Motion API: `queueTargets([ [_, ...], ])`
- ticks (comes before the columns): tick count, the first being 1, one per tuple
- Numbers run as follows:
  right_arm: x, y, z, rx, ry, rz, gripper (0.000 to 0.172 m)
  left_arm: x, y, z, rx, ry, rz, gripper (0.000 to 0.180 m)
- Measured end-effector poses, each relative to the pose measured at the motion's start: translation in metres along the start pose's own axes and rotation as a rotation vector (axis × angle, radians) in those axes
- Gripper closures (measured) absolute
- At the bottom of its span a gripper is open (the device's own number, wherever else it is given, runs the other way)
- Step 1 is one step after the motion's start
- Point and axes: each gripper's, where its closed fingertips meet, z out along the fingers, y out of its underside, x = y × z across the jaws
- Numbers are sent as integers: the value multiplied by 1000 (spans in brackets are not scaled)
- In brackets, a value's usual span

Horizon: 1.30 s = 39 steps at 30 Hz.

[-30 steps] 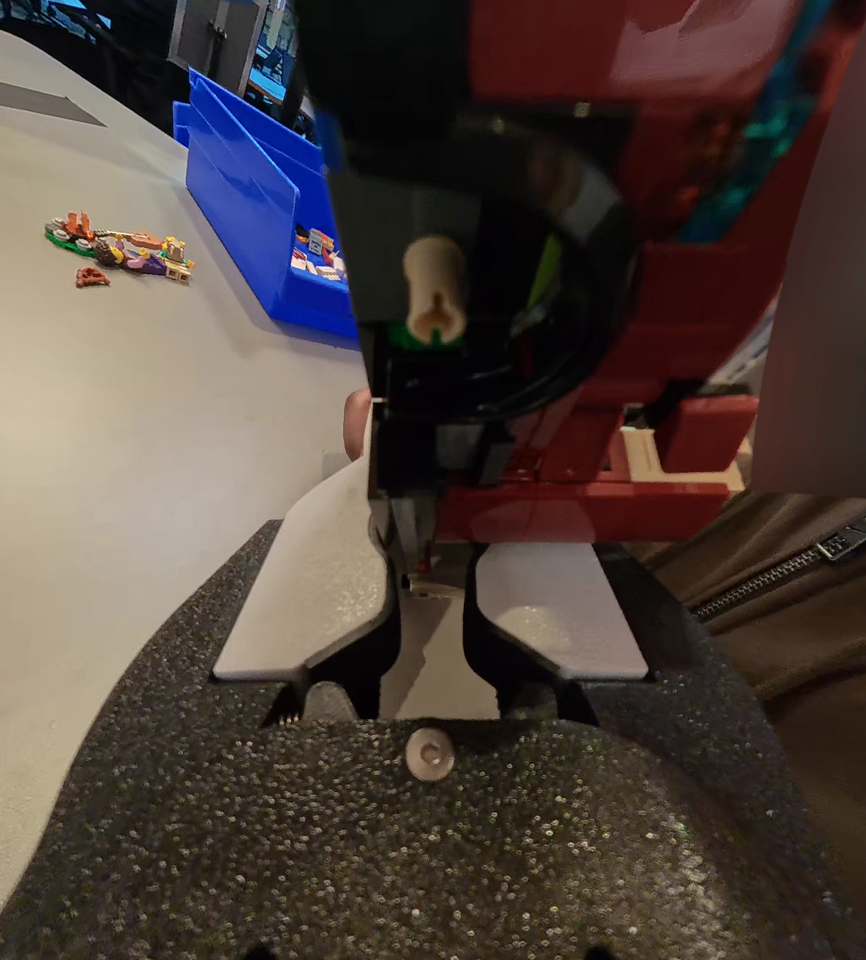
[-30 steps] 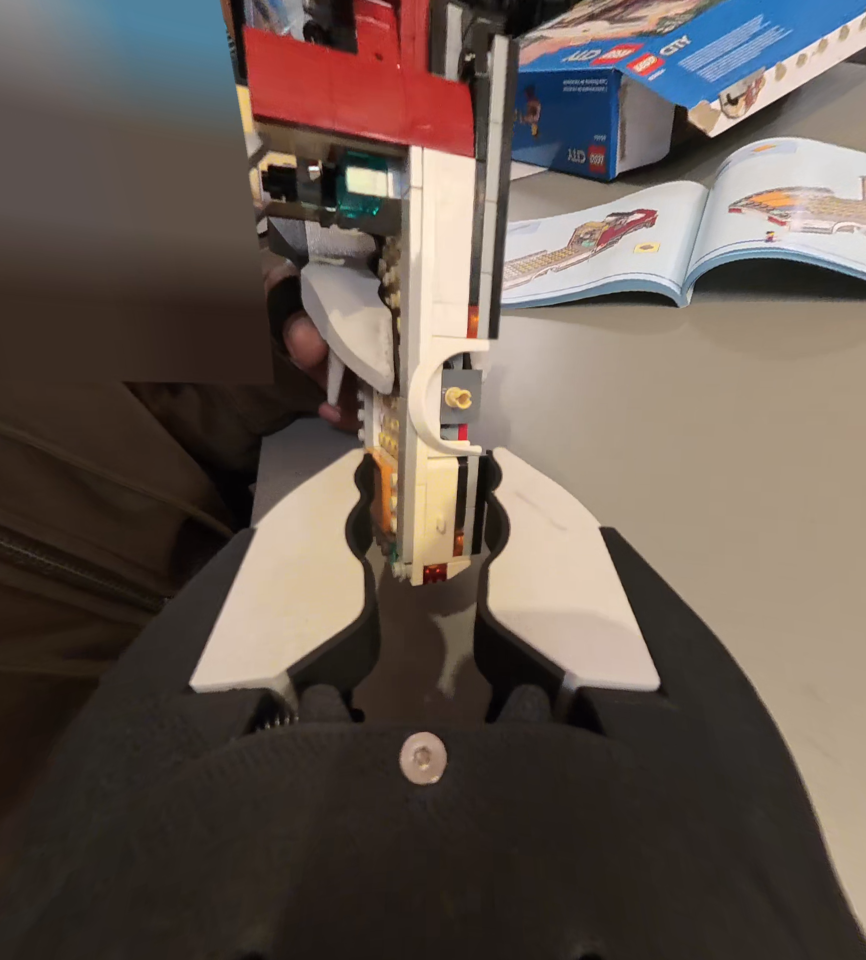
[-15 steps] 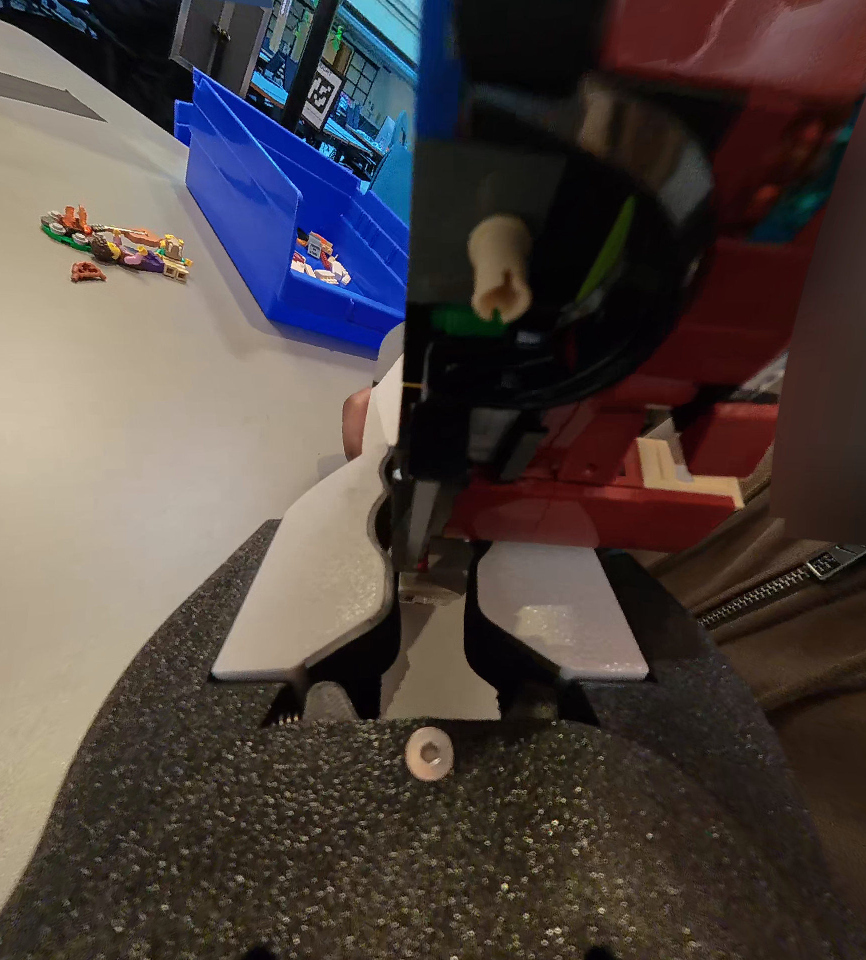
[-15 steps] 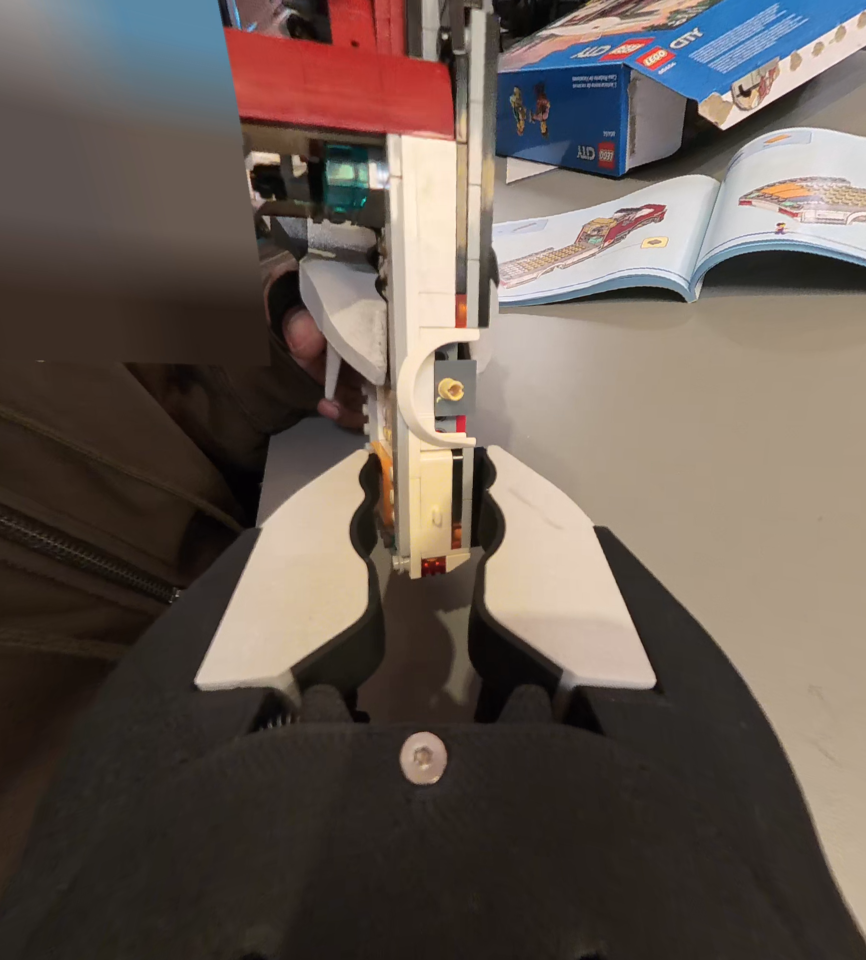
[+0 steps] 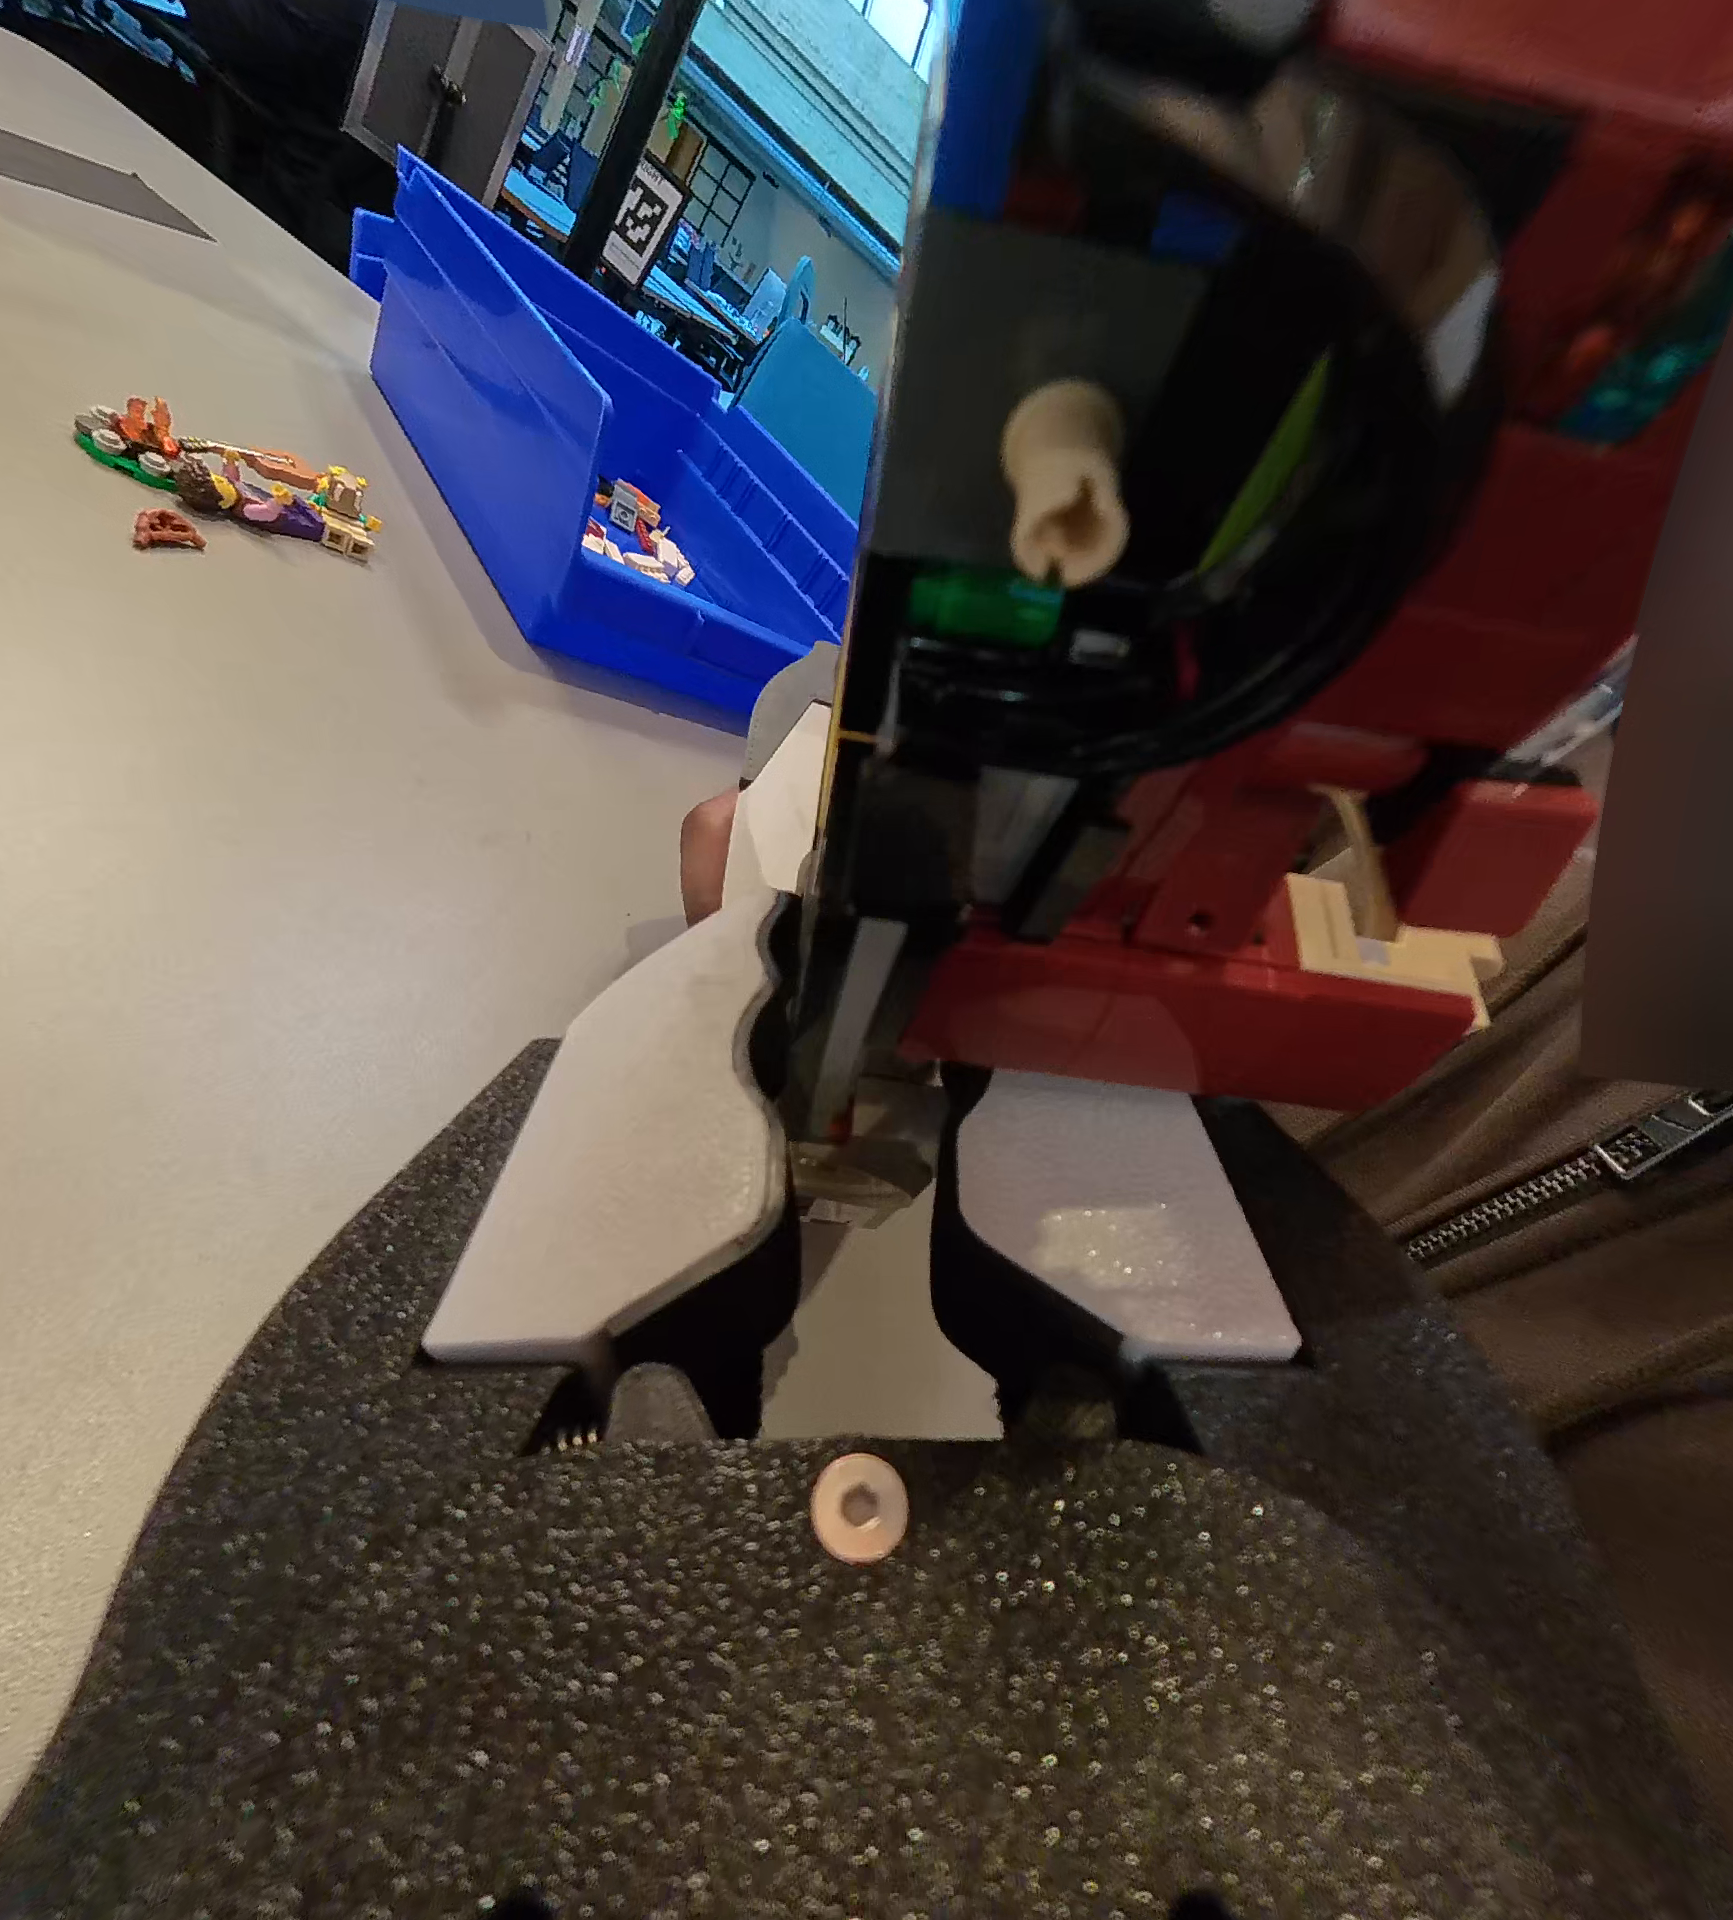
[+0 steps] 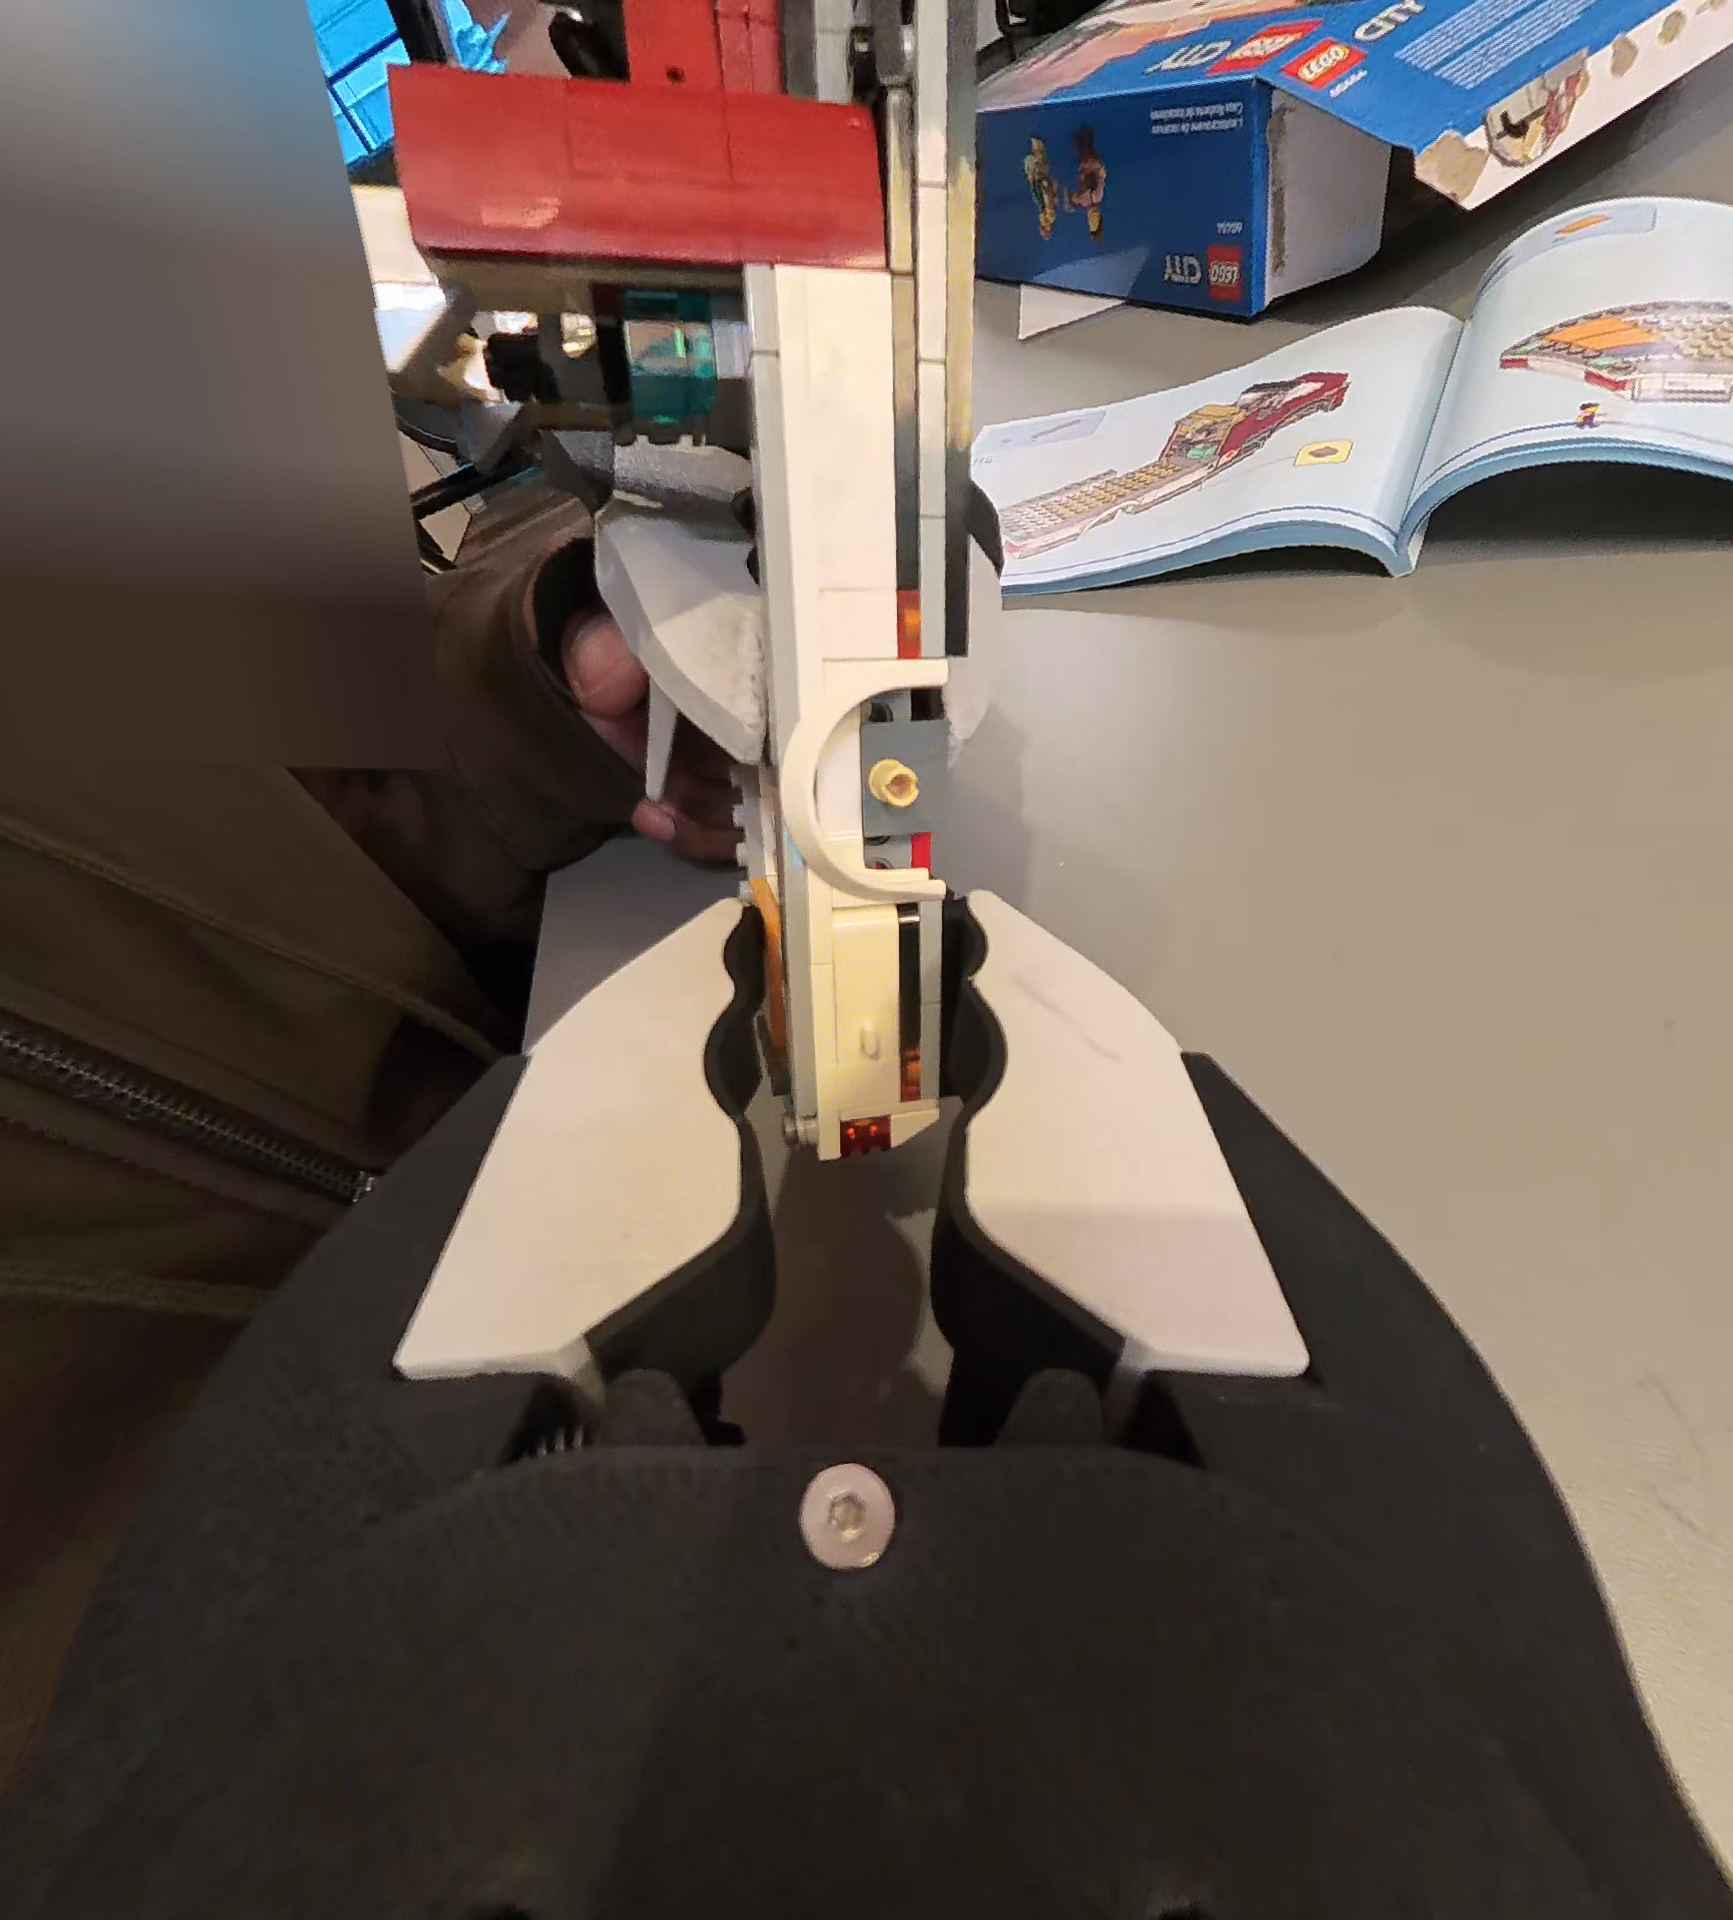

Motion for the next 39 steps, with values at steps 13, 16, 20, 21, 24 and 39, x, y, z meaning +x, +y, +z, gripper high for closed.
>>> queueTargets([
  [13,9,-22,-17,160,91,56,126,-10,-24,-16,212,-55,-10,157],
  [16,12,-26,-23,228,112,112,124,-11,-35,-26,326,-57,-37,159],
  [20,5,-36,-21,338,89,175,127,-11,-48,-38,488,-25,-90,156],
  [21,3,-38,-20,363,85,182,128,-10,-50,-40,520,-12,-100,156],
  [24,-2,-49,-21,449,79,185,131,-3,-55,-46,606,43,-108,157],
  [39,-8,-56,-19,504,134,104,146,9,-54,-43,617,86,-61,157],
])
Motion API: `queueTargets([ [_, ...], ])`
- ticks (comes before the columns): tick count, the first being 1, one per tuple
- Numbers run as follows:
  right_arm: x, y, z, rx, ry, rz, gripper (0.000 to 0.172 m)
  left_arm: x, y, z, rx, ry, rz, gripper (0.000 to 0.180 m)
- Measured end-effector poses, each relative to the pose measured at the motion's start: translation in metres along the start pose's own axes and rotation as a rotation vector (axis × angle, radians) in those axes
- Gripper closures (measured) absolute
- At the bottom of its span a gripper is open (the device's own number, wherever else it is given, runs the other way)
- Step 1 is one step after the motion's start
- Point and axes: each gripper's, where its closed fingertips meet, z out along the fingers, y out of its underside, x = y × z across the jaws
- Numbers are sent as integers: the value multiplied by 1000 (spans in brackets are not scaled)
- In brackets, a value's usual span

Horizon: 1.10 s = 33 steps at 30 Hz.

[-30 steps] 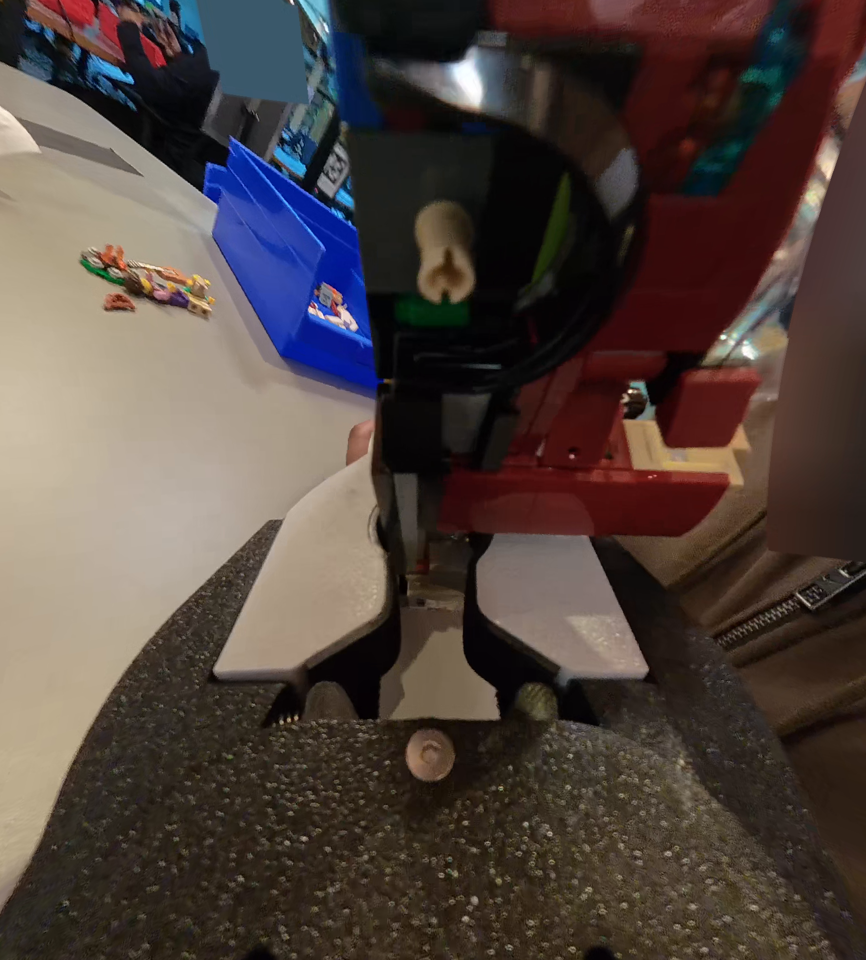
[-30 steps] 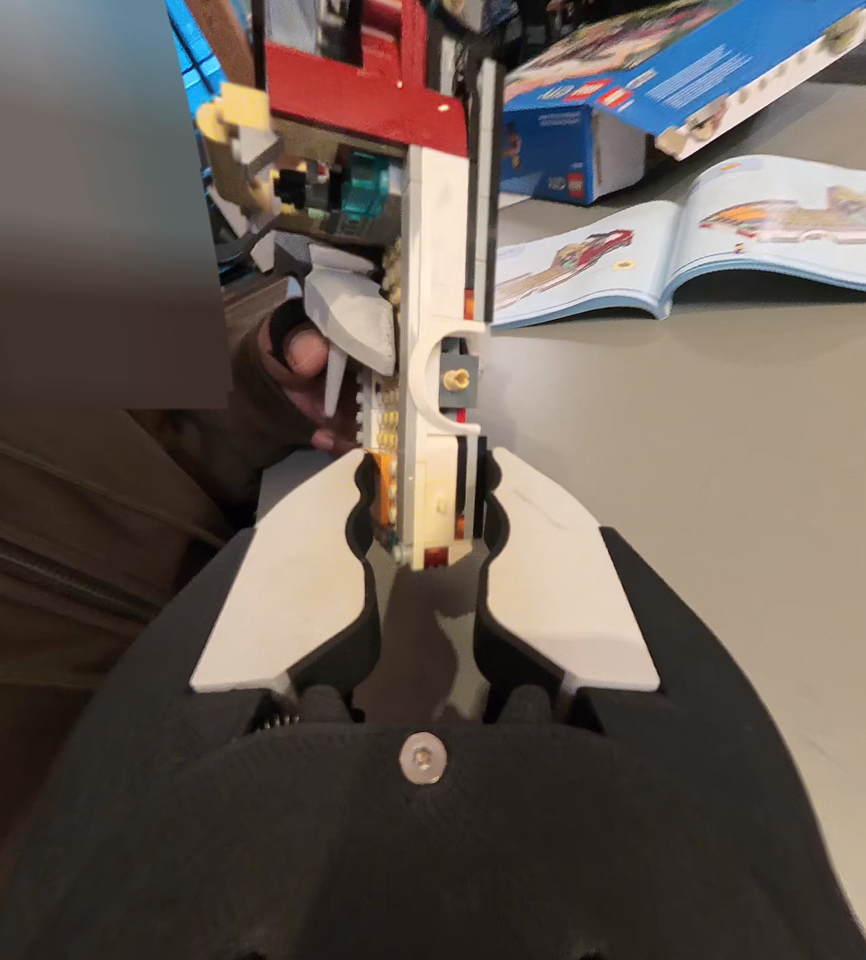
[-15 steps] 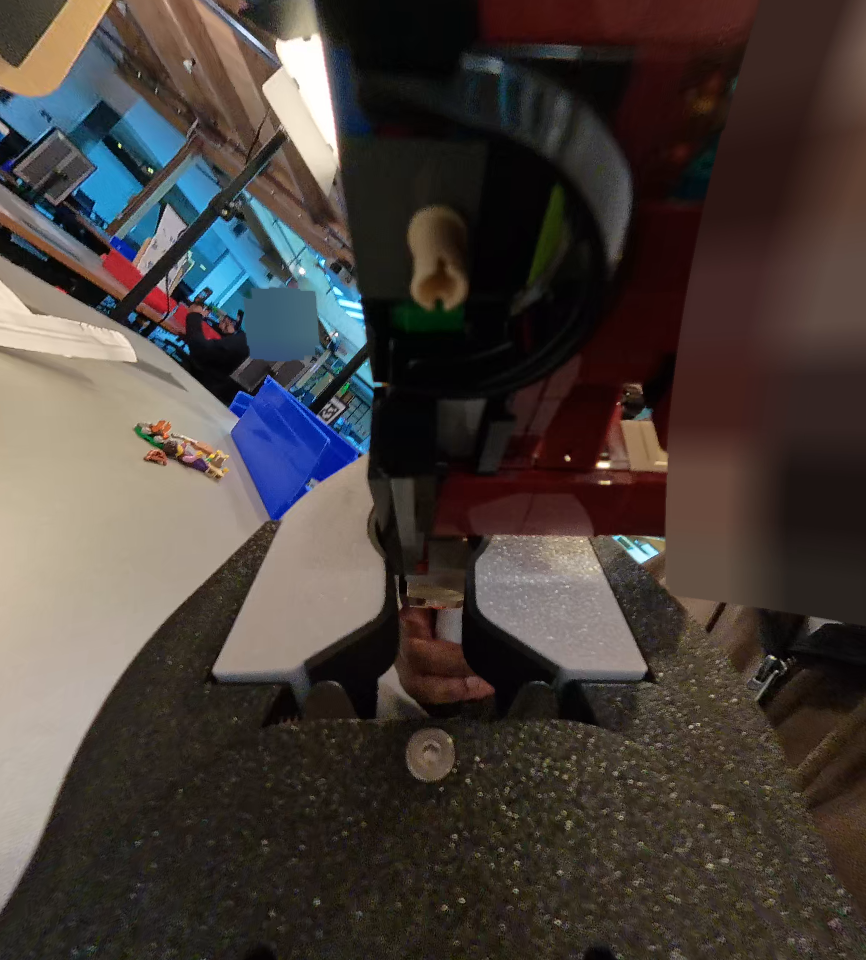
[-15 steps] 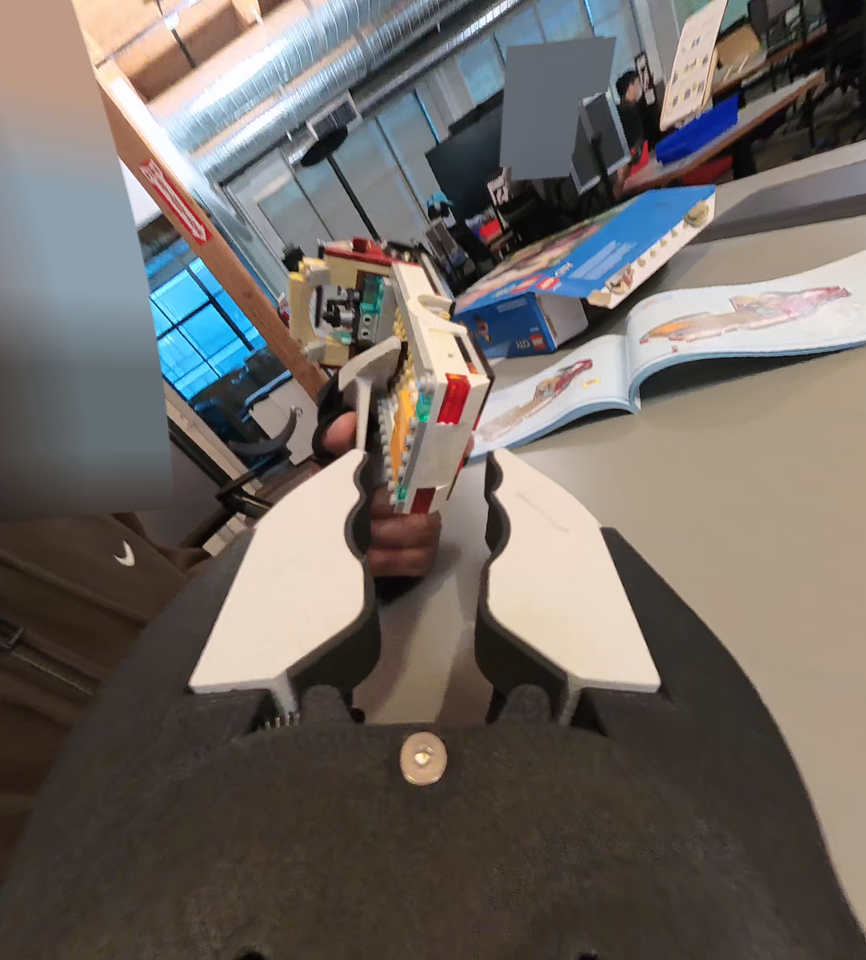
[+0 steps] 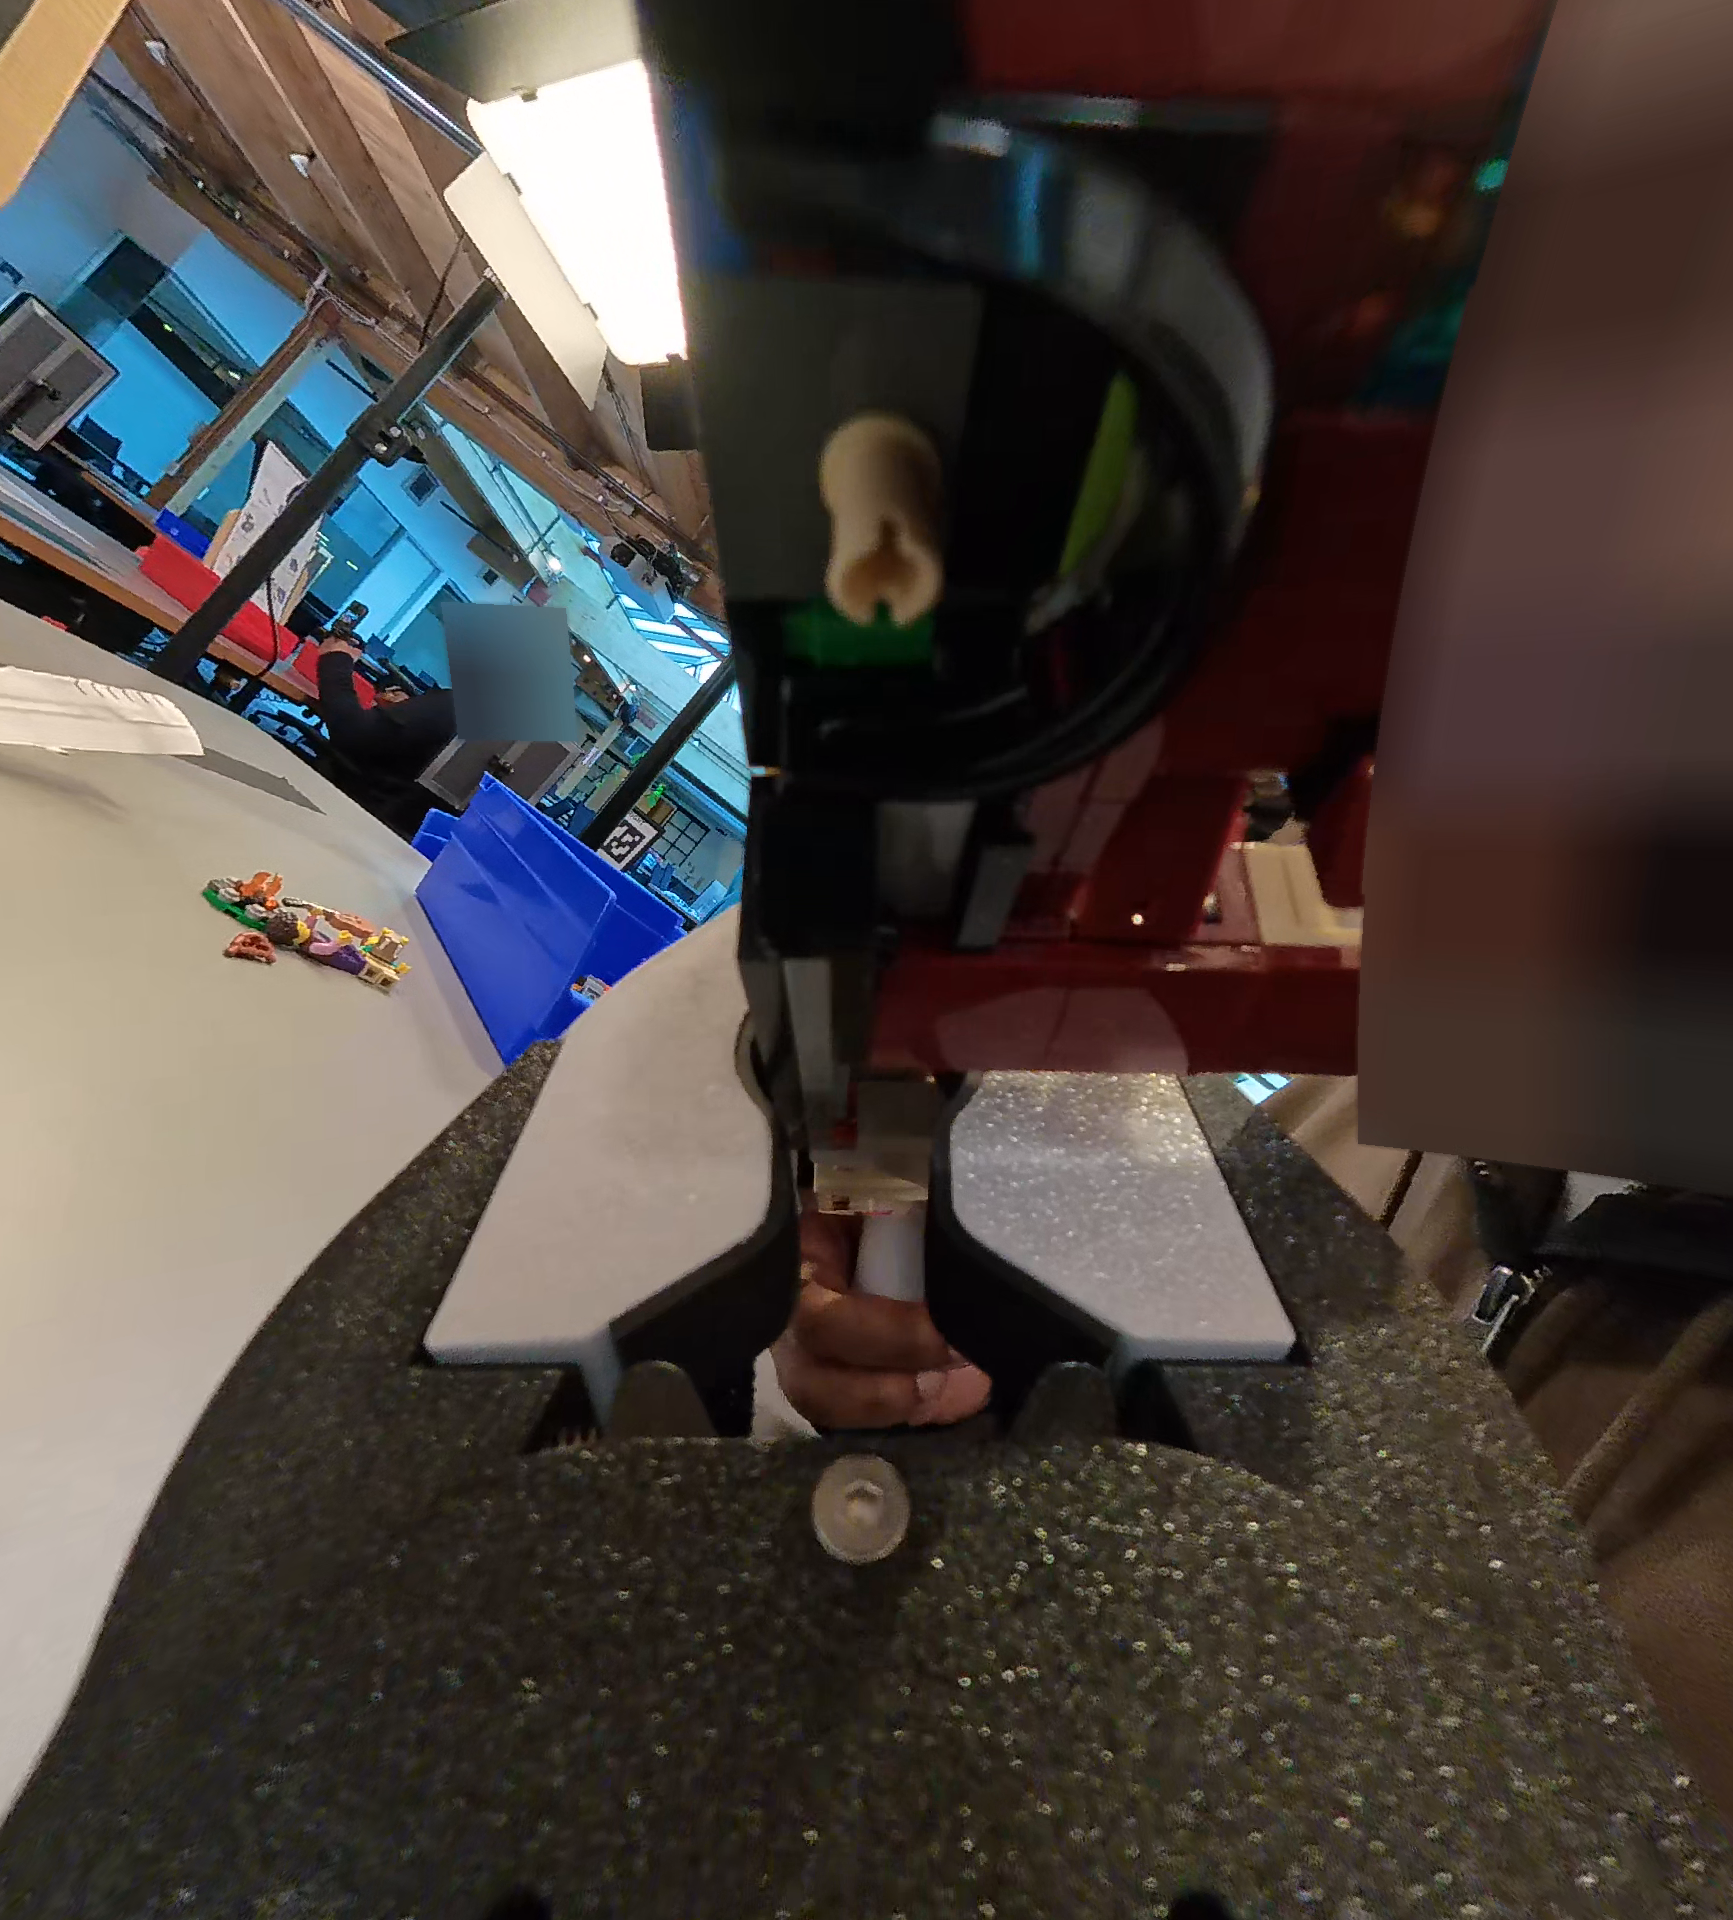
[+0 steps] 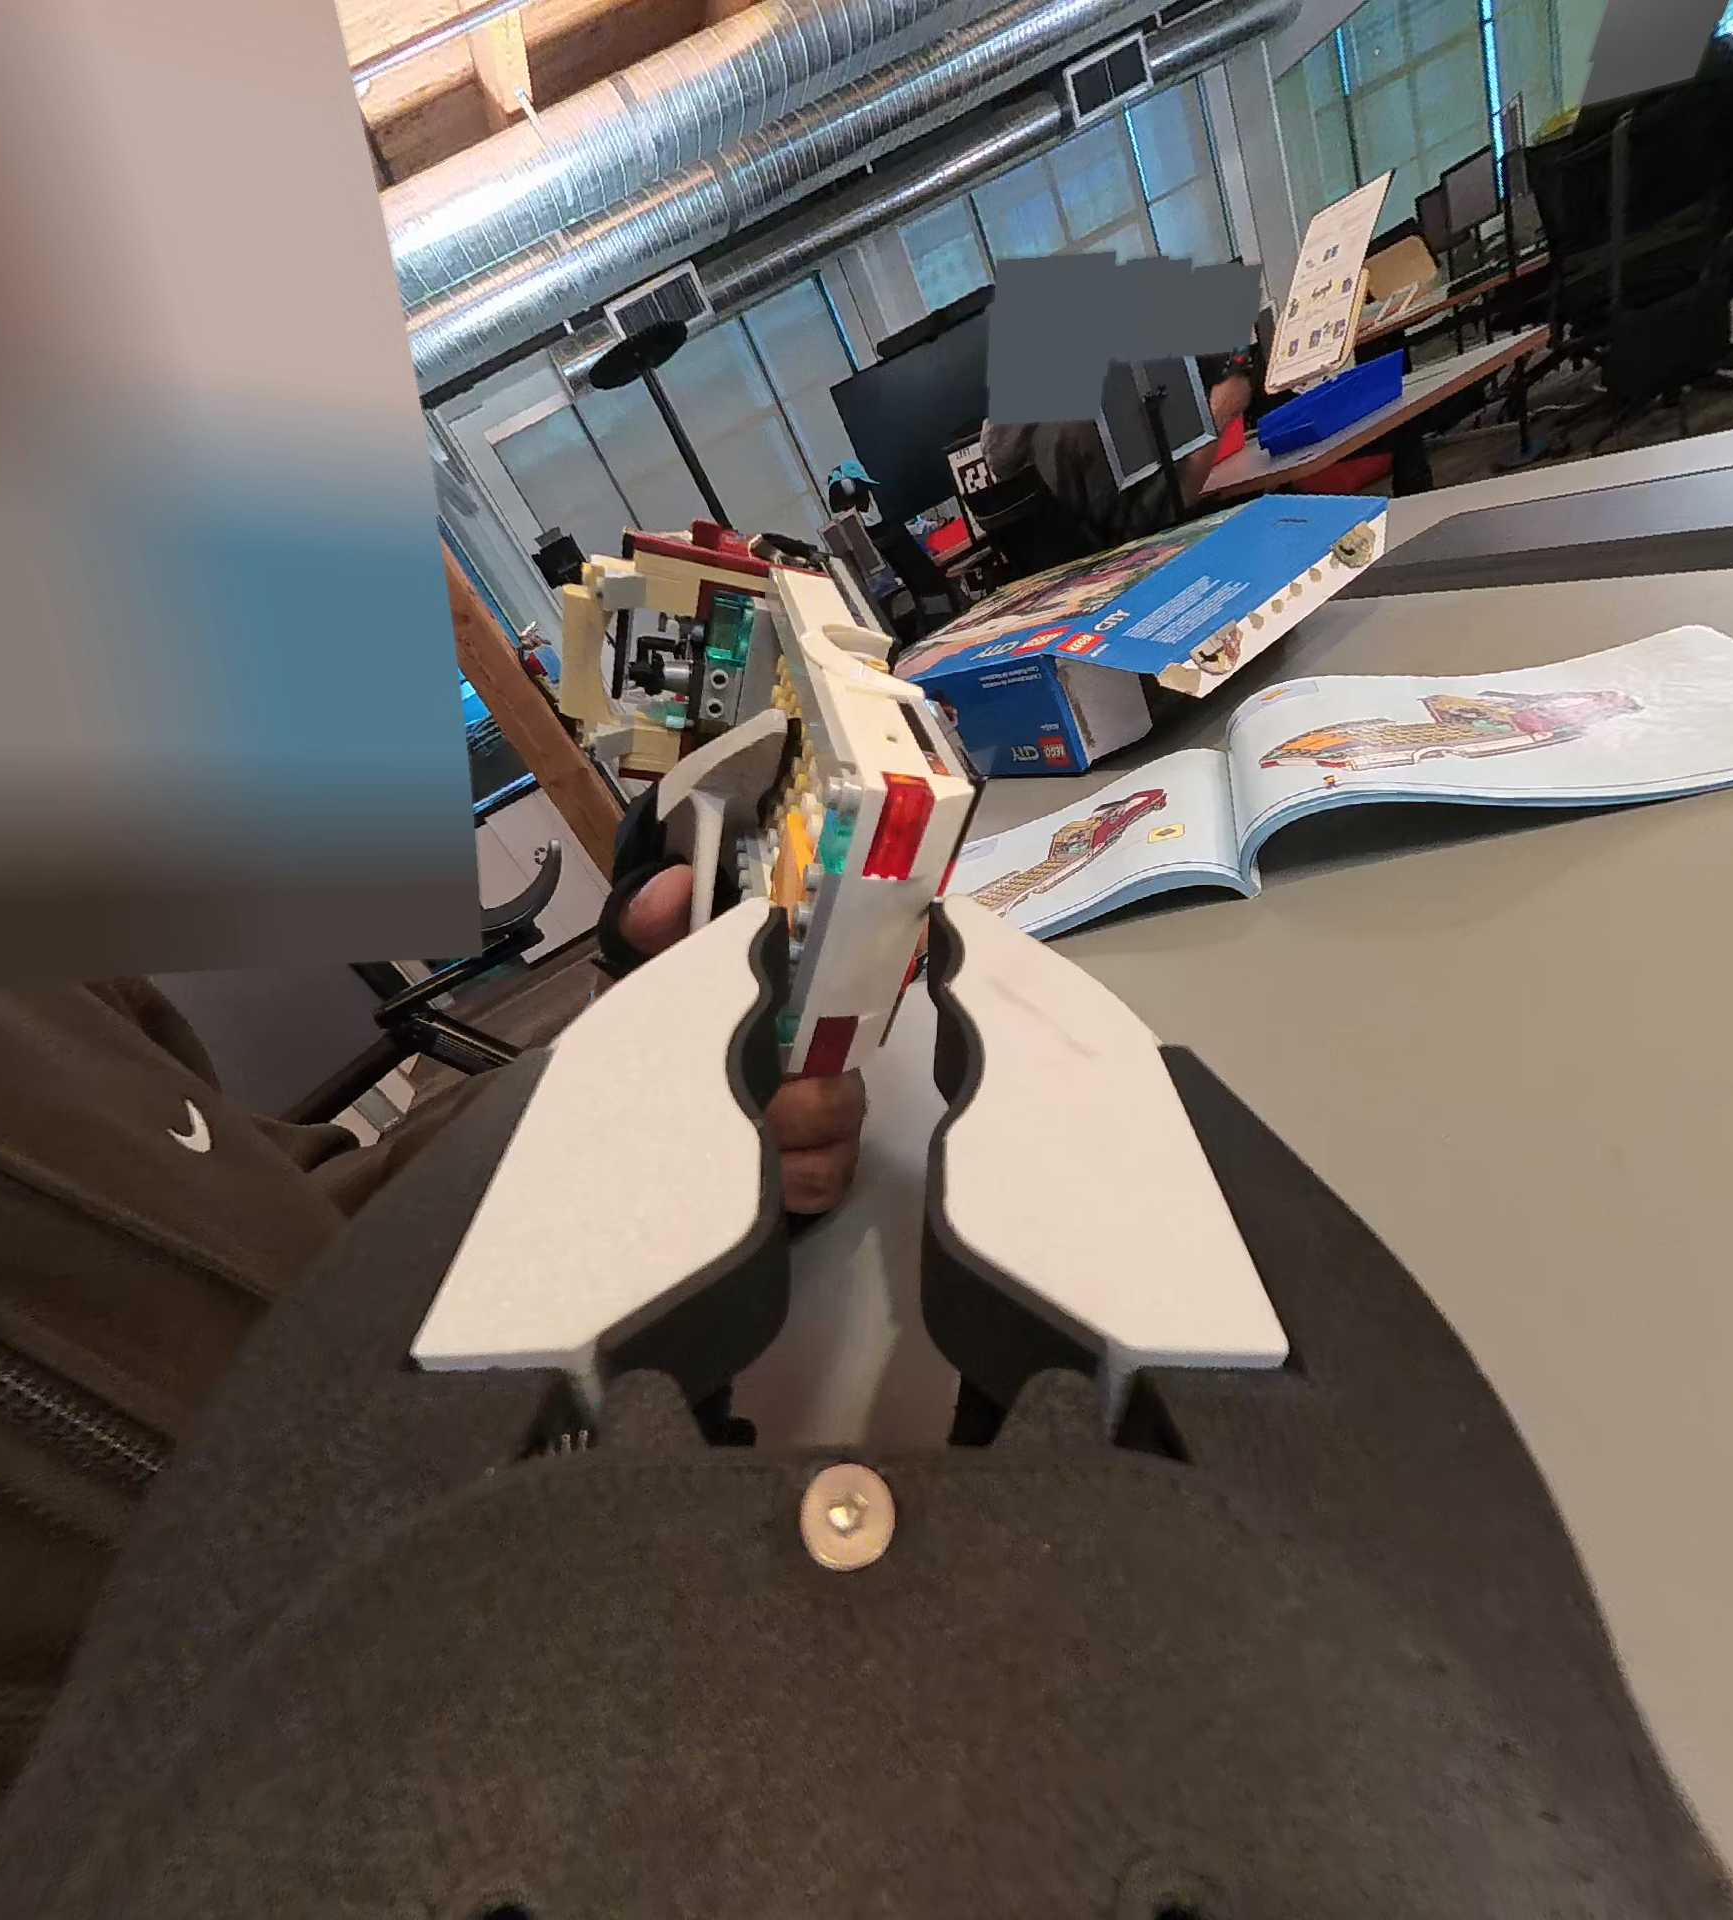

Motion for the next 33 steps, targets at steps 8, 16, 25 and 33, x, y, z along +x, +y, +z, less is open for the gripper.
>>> queueTargets([
  [8,-1,1,0,6,-16,20,143,1,2,1,-8,6,10,157],
  [16,-2,-1,-1,30,-29,28,146,3,3,3,-14,23,-9,156],
  [25,3,-5,-5,63,-32,79,147,4,12,9,-72,11,23,147],
  [33,3,-6,-6,72,-31,80,147,4,17,11,-89,10,26,150],
])
